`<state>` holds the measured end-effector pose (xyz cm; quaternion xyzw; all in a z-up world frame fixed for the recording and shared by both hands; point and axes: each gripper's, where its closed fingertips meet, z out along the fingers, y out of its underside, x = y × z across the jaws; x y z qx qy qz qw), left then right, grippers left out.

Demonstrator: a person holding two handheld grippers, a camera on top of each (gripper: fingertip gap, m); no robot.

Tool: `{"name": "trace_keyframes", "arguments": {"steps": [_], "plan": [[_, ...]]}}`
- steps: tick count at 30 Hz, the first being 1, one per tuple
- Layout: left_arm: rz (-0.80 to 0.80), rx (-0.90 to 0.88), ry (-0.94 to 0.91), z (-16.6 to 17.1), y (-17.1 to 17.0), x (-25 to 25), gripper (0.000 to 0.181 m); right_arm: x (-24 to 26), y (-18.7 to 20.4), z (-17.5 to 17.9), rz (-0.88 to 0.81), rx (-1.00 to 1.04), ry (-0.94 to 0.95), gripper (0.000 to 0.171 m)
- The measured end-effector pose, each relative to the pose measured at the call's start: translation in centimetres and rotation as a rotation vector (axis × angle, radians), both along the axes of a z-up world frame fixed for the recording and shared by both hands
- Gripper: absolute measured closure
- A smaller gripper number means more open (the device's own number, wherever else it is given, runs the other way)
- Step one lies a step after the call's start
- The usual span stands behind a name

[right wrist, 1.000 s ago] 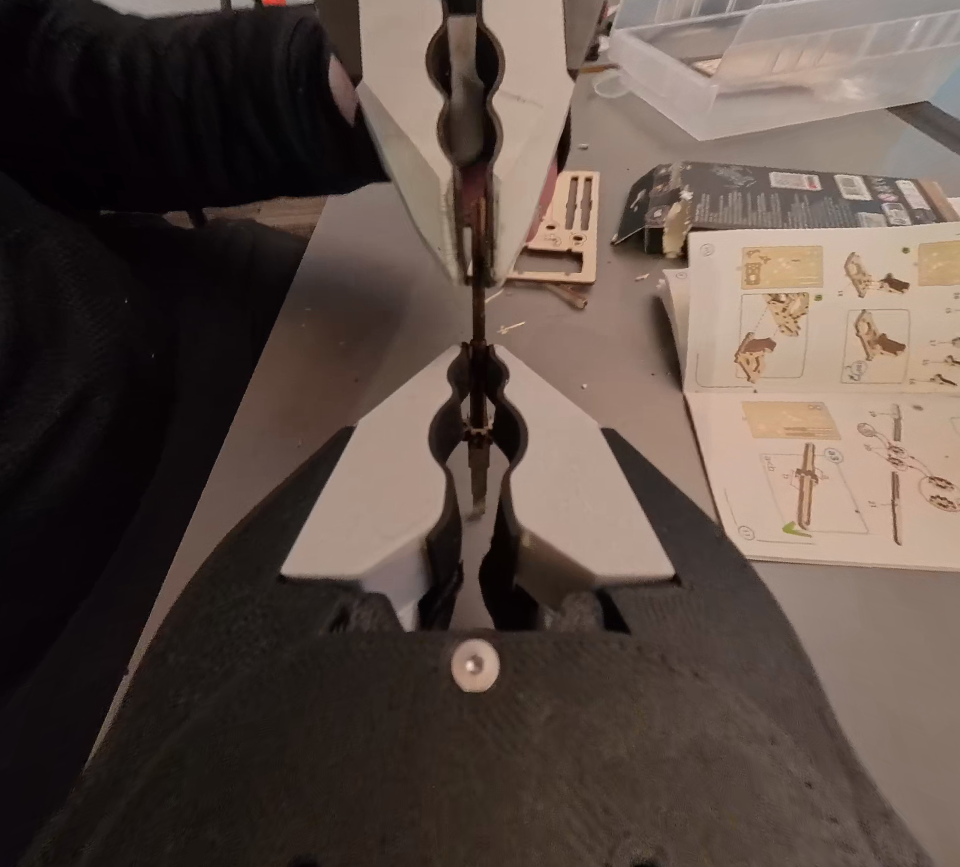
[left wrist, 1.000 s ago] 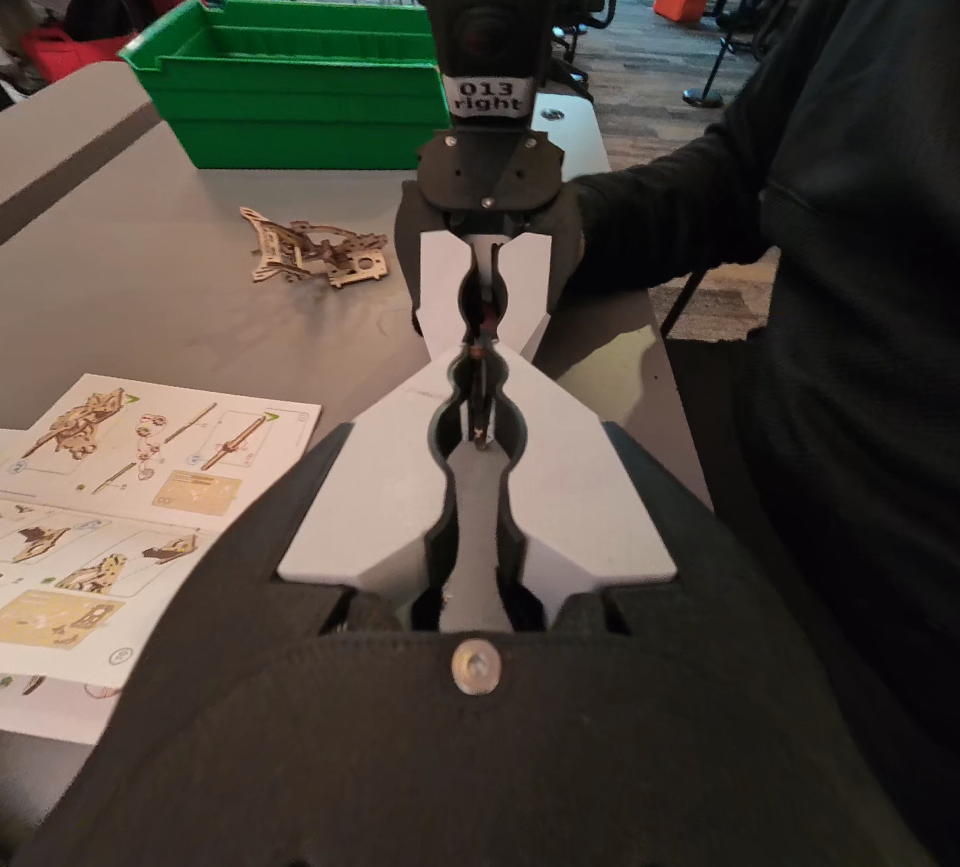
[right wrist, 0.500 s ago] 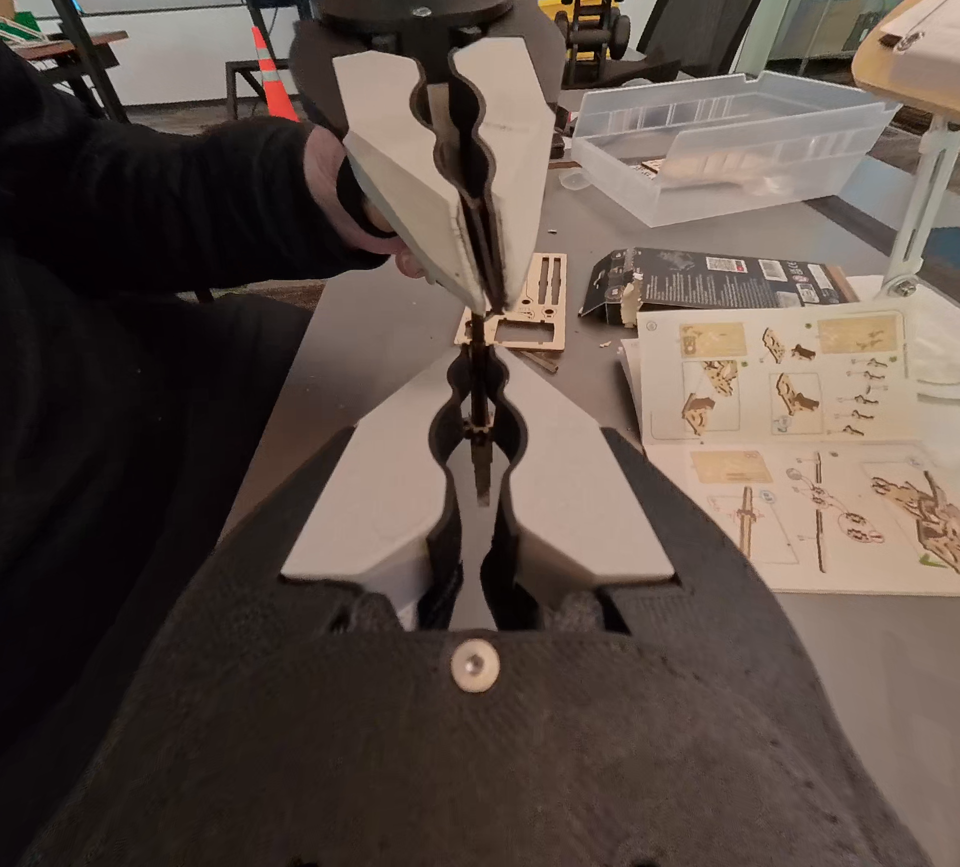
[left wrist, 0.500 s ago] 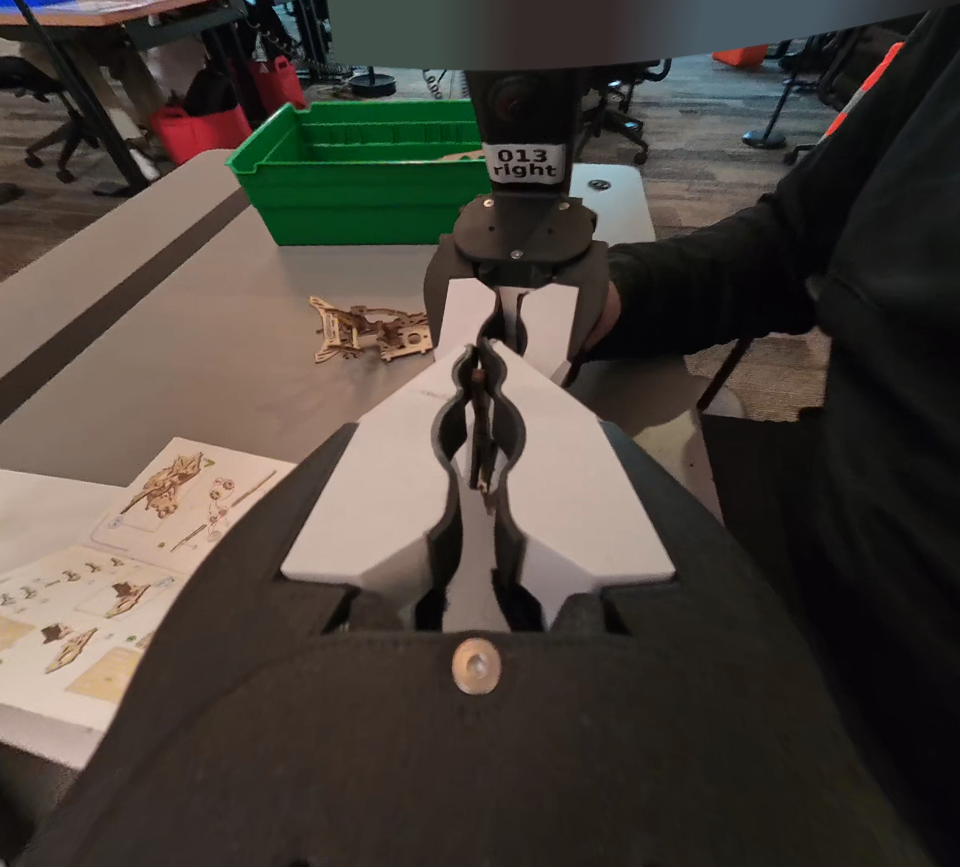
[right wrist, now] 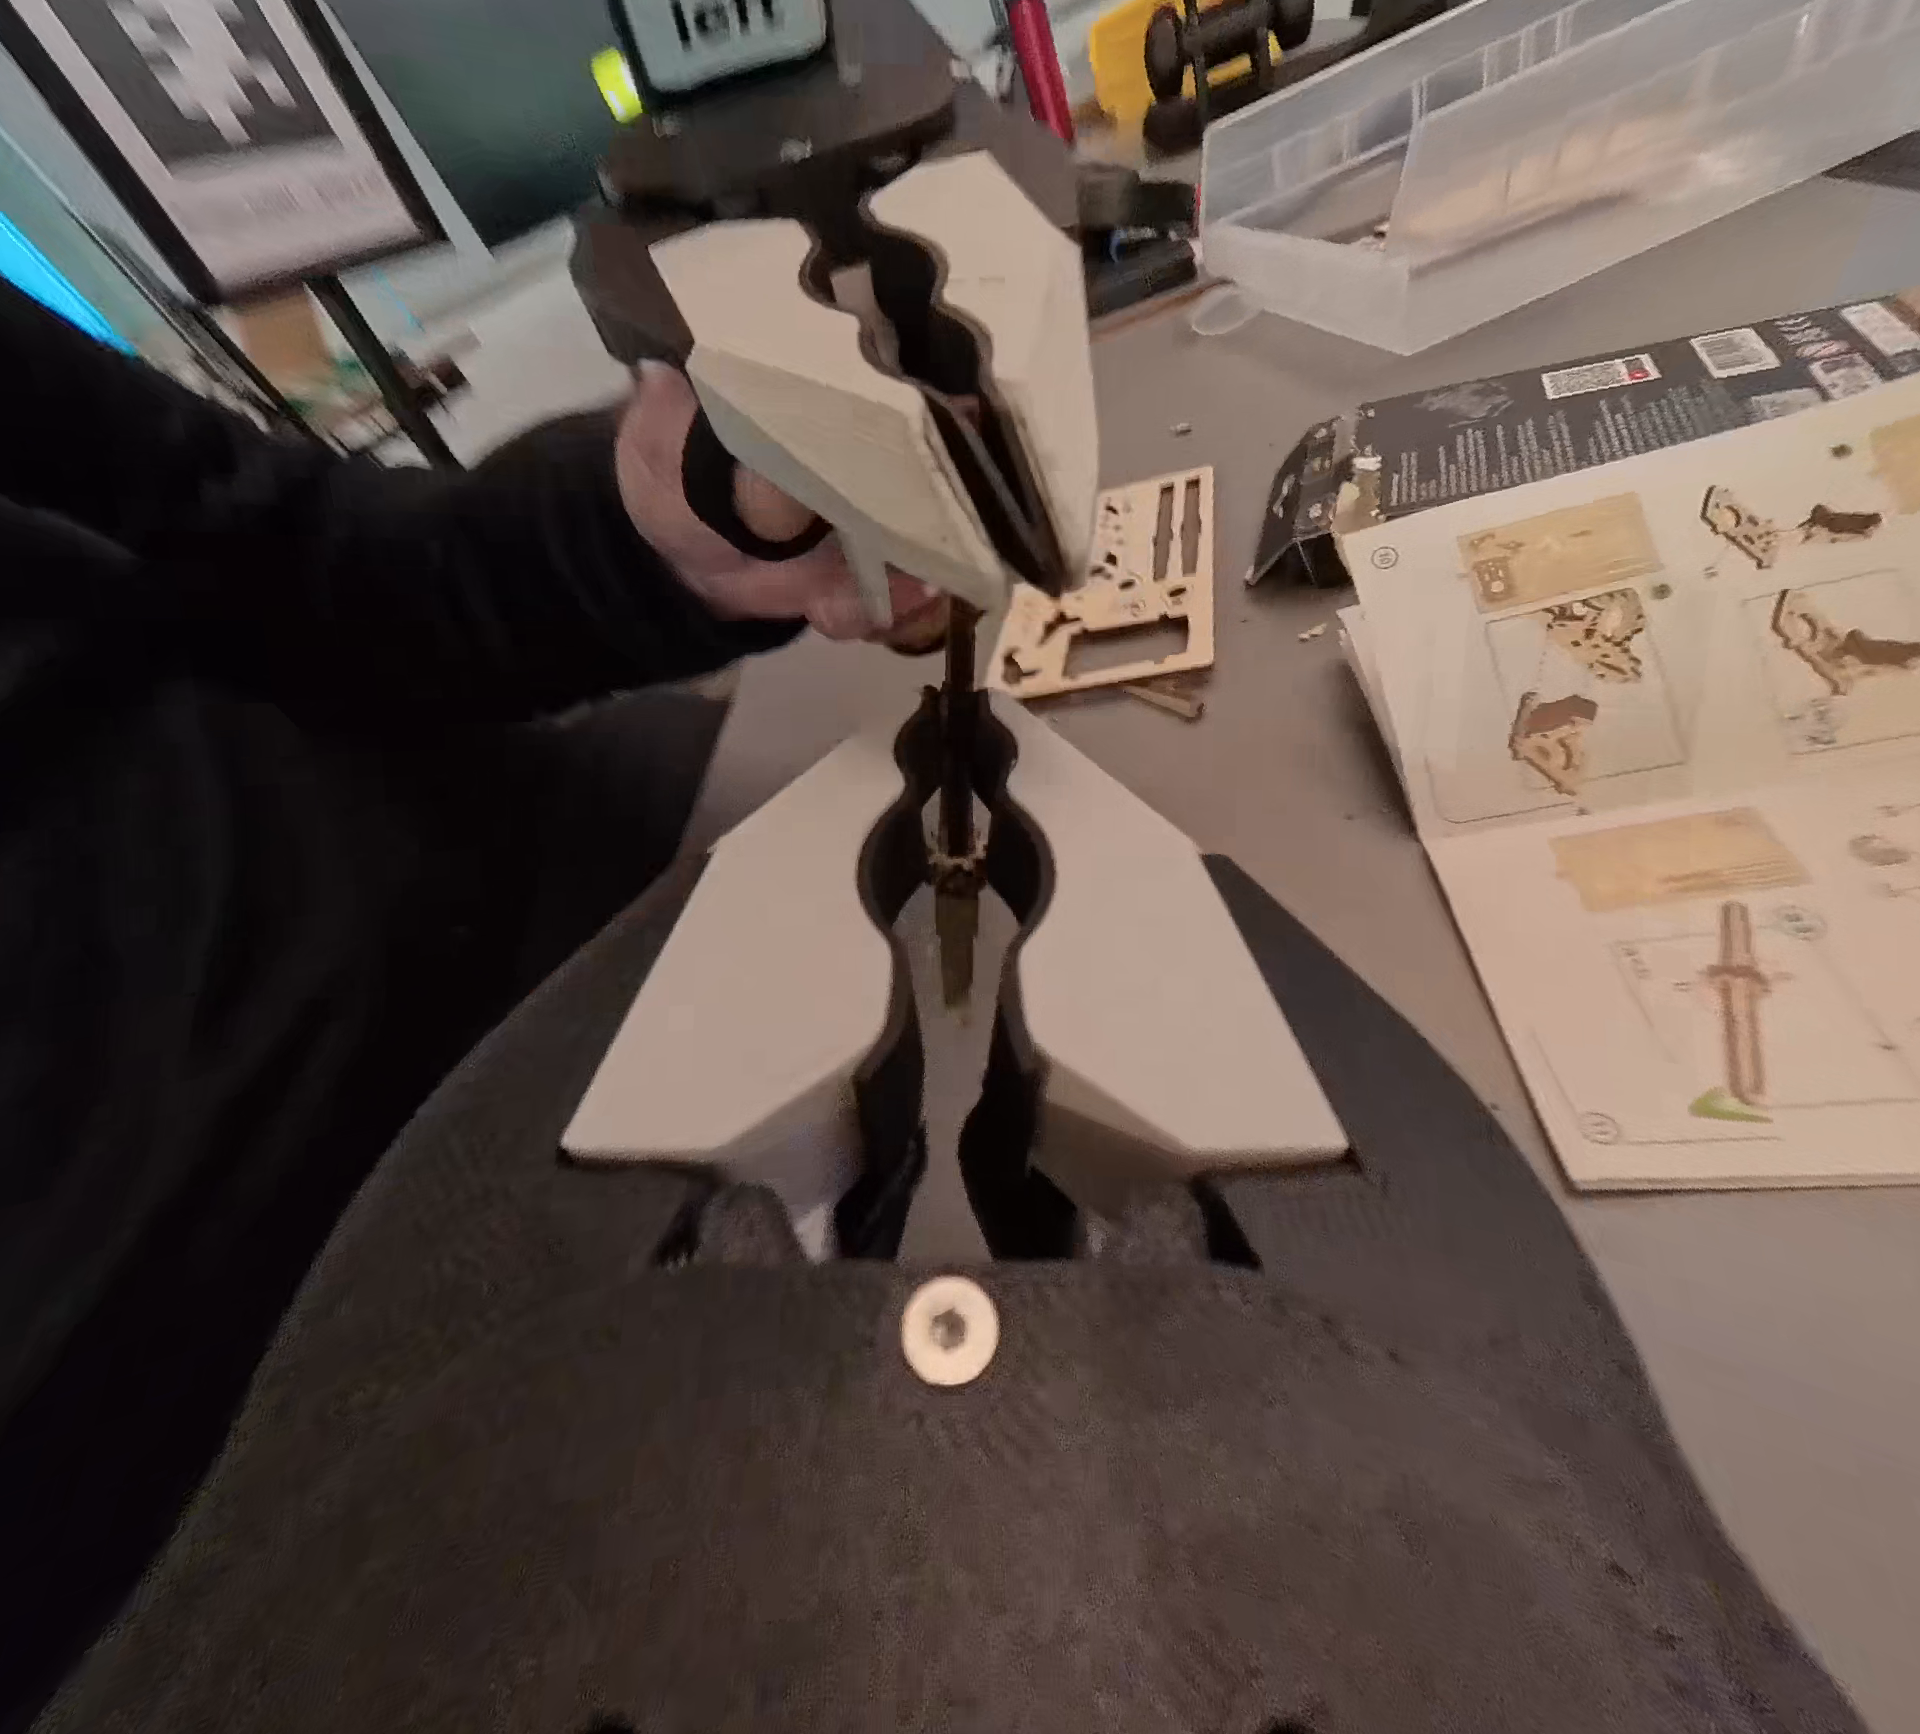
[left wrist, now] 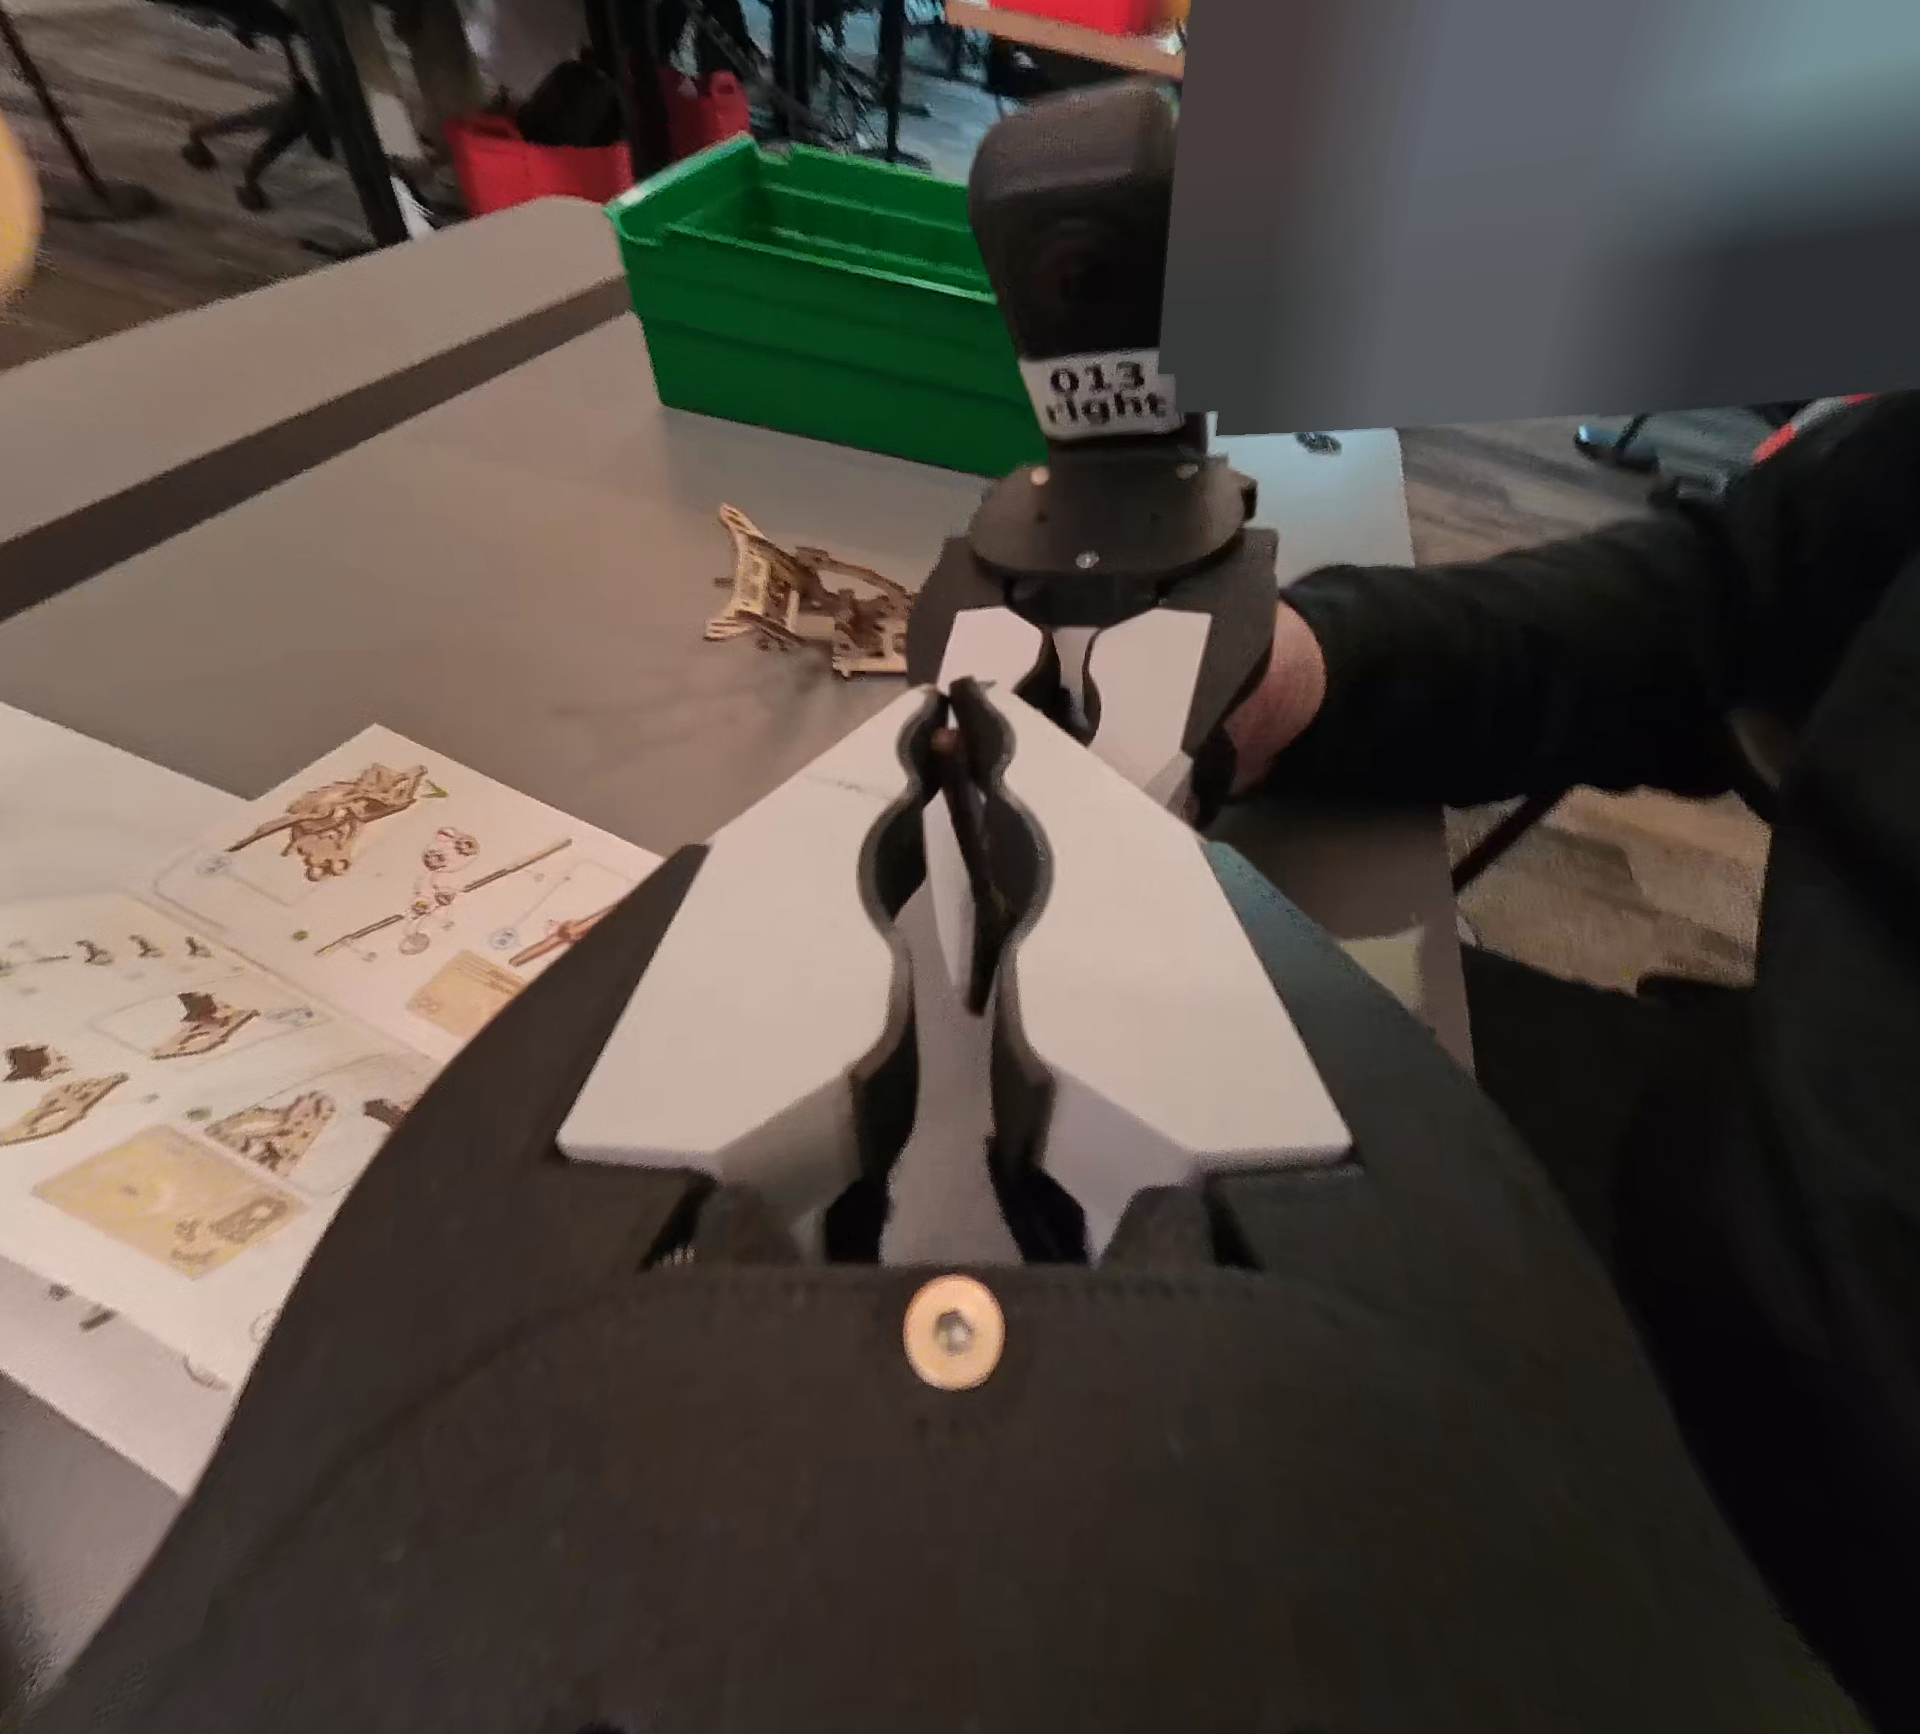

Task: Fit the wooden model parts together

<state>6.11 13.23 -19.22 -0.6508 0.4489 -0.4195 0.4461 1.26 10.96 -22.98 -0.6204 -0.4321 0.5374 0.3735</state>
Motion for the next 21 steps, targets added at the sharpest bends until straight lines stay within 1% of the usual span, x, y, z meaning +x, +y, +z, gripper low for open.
{"name": "trace_keyframes", "arguments": {"steps": [1,3,7,8,10,12,13,14,15,18,21], "plan": [[0.017,-0.015,-0.02,0.2,0.3,-0.3,0.175,0.3,0.2,0.6,0.004,-0.048,0.052,0.169],[0.028,-0.077,-0.066,0.2,0.3,-1.1,0.16,1.2,0.6,2.0,0.013,-0.135,0.167,0.169],[0.035,-0.243,-0.138,-1.2,-0.5,-2.1,0.147,2.8,1.2,4.4,0.045,-0.225,0.374,0.169],[0.02,-0.273,-0.117,-2.0,-1.2,-1.9,0.142,3.1,1.3,5.0,0.047,-0.238,0.421,0.17],[-0.015,-0.262,-0.046,-3.5,-2.9,-1.0,0.135,3.8,1.4,5.7,0.048,-0.242,0.483,0.169],[-0.063,-0.276,-0.045,-3.8,-4.3,0.3,0.137,4.3,1.4,6.4,0.051,-0.241,0.546,0.169],[-0.069,-0.255,-0.064,-3.4,-4.6,0.8,0.149,4.4,1.4,6.5,0.05,-0.246,0.554,0.17],[-0.064,-0.222,-0.081,-3.0,-4.7,1.1,0.167,4.4,1.4,6.6,0.05,-0.25,0.565,0.169],[-0.048,-0.213,-0.082,-2.8,-4.5,1.3,0.174,4.6,1.5,6.8,0.048,-0.261,0.587,0.17],[-0.017,-0.177,-0.082,-2.1,-4.0,1.0,0.175,5.2,1.5,7.2,0.045,-0.26,0.626,0.17],[0.015,-0.096,0.011,-2.1,-3.8,0.6,0.175,5.4,1.5,7.0,0.049,-0.26,0.627,0.17]]}}
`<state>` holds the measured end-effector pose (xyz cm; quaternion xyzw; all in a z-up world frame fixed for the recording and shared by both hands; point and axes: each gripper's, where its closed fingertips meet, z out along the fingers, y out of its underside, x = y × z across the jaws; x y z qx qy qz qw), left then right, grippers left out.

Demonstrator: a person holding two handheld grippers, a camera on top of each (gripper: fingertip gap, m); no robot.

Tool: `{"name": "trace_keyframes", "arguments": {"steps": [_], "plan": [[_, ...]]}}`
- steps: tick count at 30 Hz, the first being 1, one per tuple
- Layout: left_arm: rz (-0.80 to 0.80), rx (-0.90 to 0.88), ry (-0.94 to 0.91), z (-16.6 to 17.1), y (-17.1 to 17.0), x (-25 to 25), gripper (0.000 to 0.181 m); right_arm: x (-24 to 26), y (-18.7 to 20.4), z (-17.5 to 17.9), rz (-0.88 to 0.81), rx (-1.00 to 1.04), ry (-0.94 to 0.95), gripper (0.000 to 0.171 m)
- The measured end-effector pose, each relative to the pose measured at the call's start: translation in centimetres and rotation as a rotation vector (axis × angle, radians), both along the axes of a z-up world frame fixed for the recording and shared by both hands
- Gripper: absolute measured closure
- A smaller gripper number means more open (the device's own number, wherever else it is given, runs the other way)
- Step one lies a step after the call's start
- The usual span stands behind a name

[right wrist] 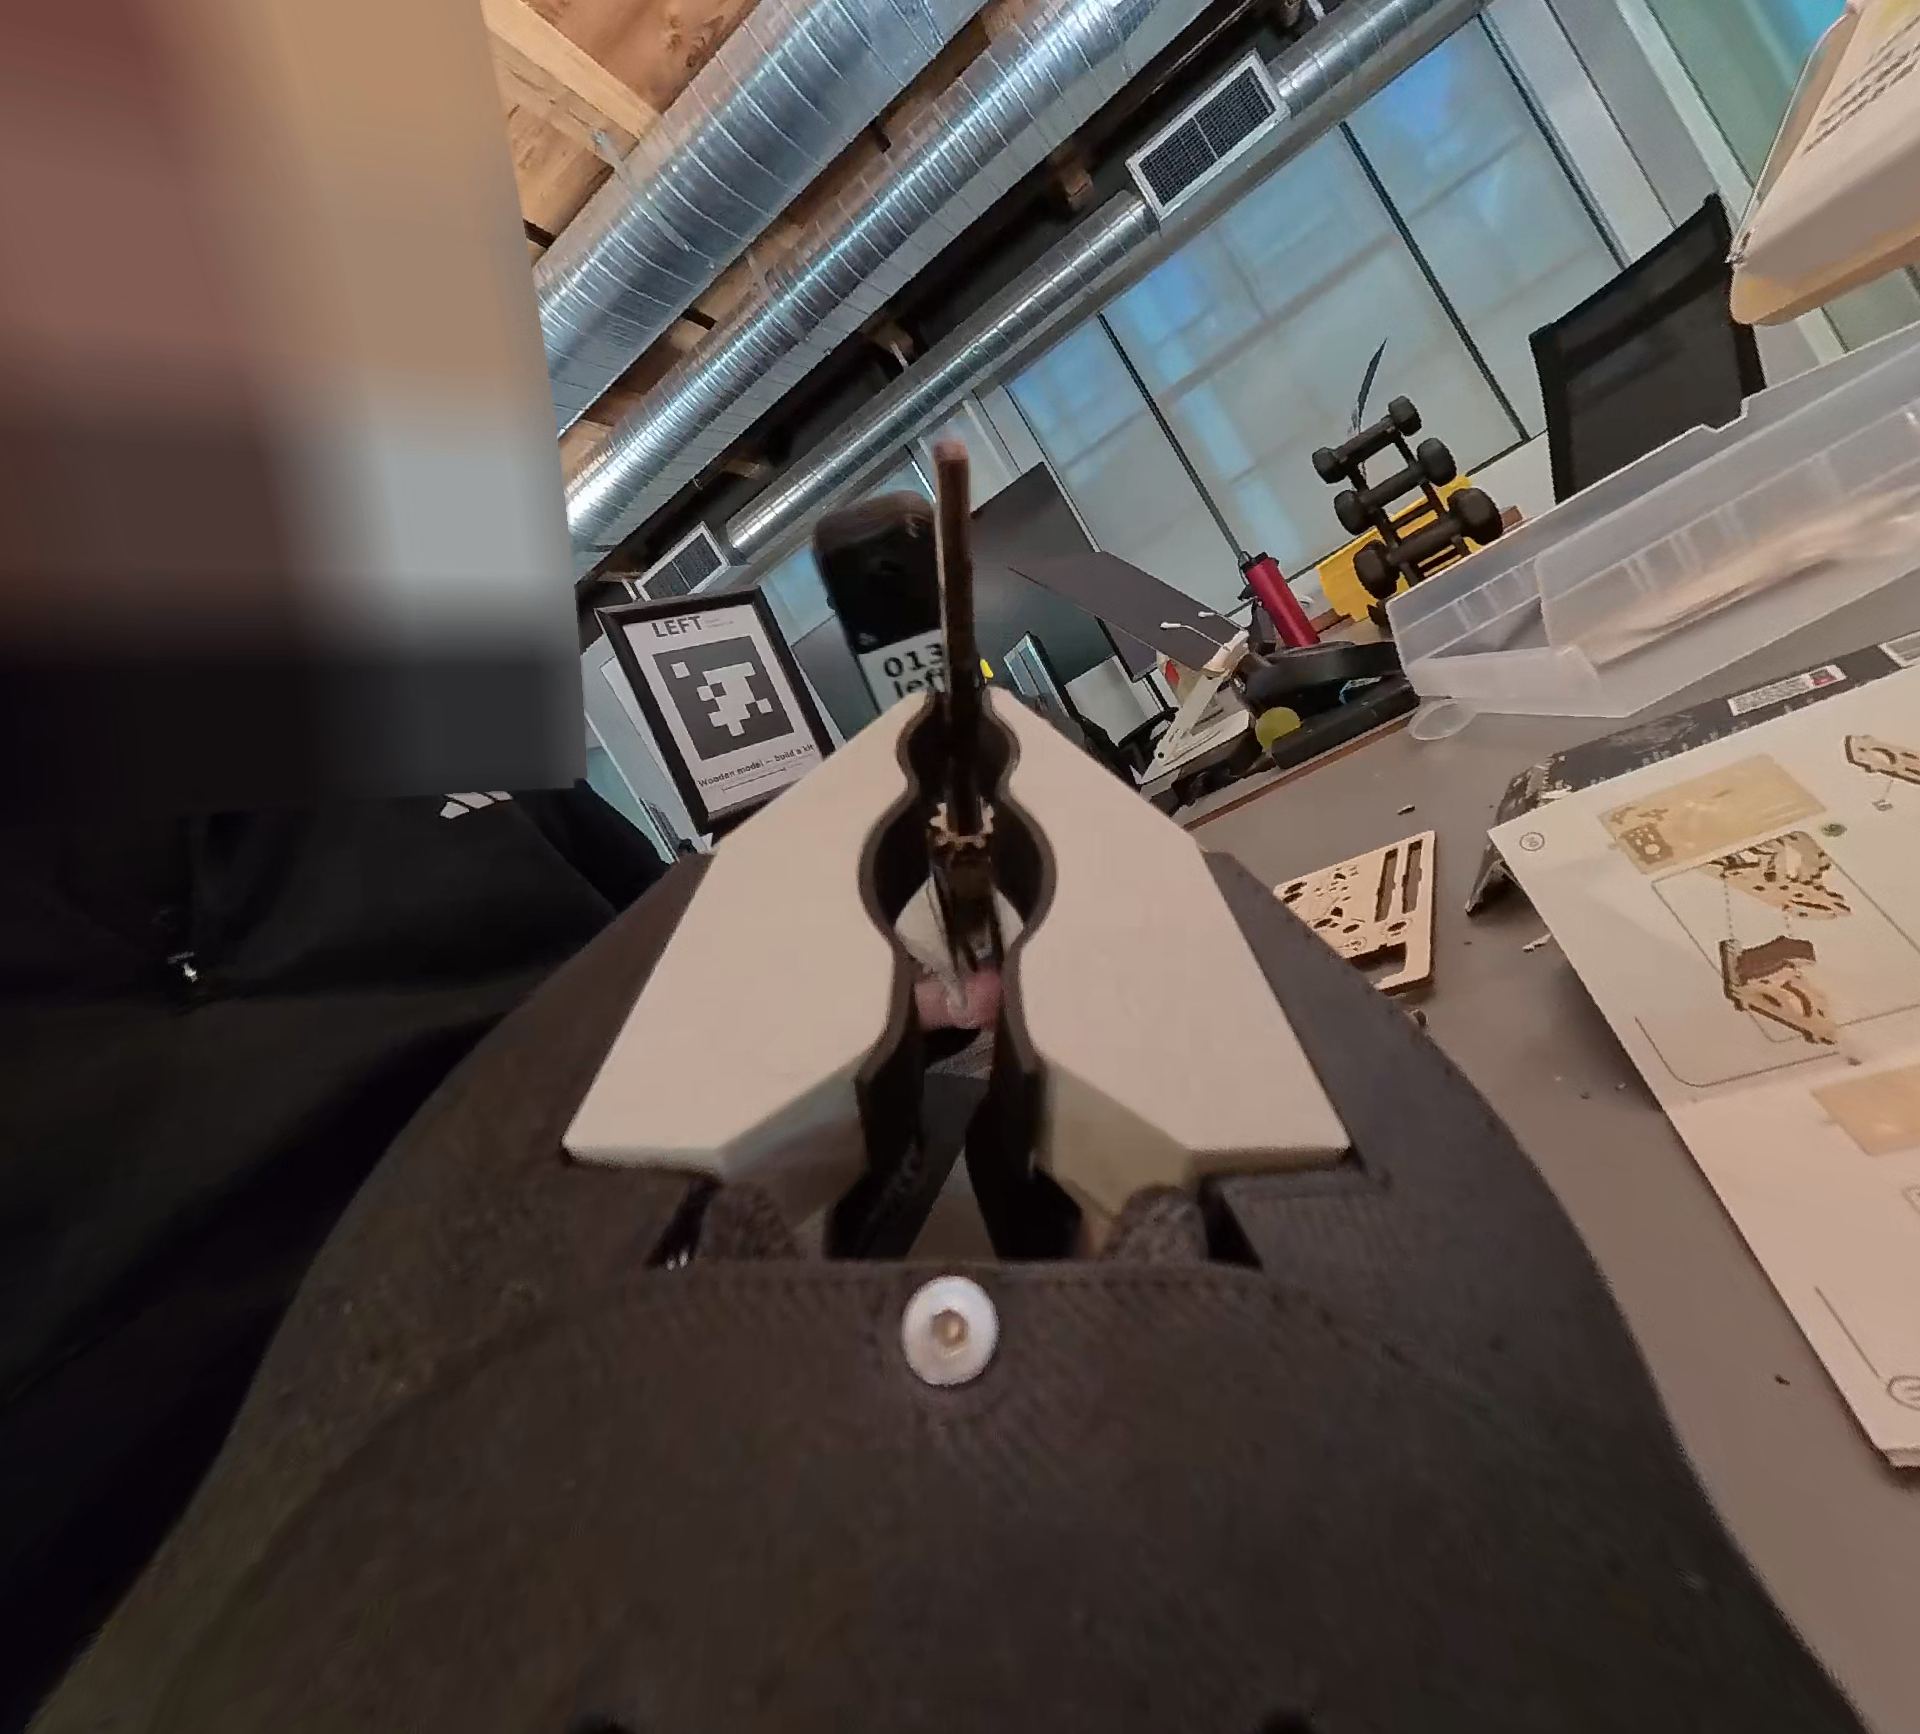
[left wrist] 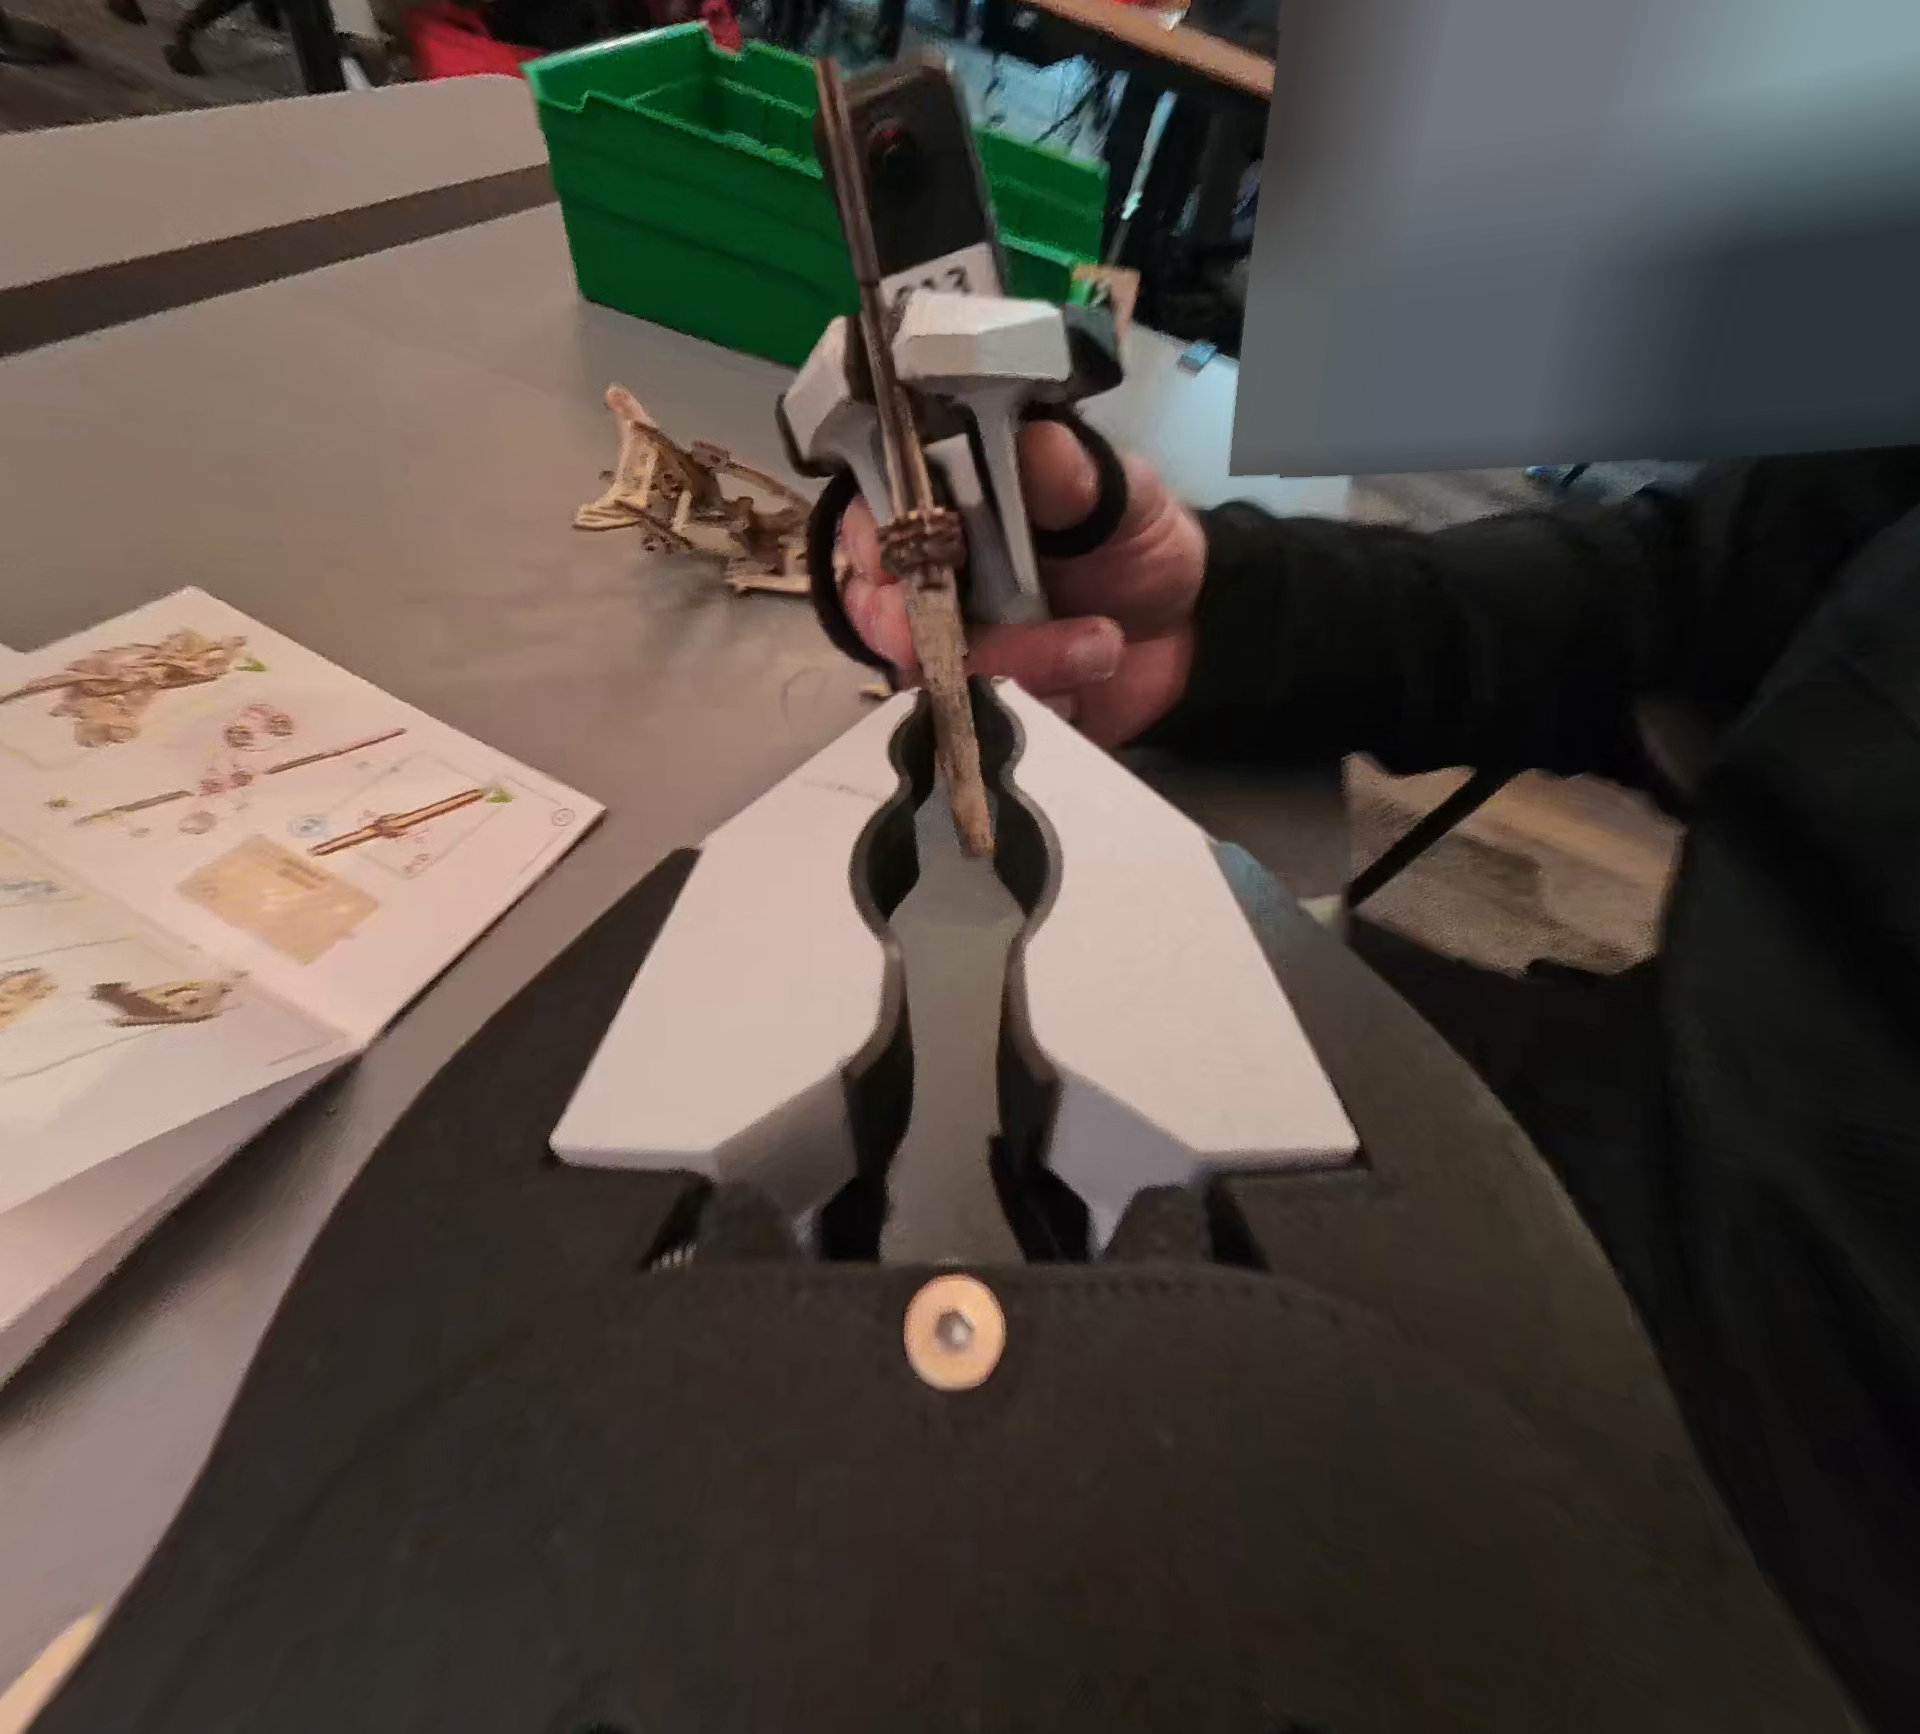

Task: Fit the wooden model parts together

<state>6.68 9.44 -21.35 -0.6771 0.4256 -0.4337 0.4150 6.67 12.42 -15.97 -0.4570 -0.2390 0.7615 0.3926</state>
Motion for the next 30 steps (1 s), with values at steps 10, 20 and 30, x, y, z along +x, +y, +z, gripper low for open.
{"name": "trace_keyframes", "arguments": {"steps": [10,20,30], "plan": [[0.029,0.236,0.342,-0.7,0.9,-2.3,0.176,0.2,-0.7,-2.3,-0.058,0.168,-0.264,0.162],[-0.002,0.355,0.553,-1.2,0.9,-3.7,0.176,1.2,-0.4,-2.6,-0.395,0.967,-0.973,0.139],[-0.034,0.406,0.643,-1.8,0.5,-3.5,0.176,0.9,-1.5,-3.4,-0.329,1.216,-1.208,0.142]]}}
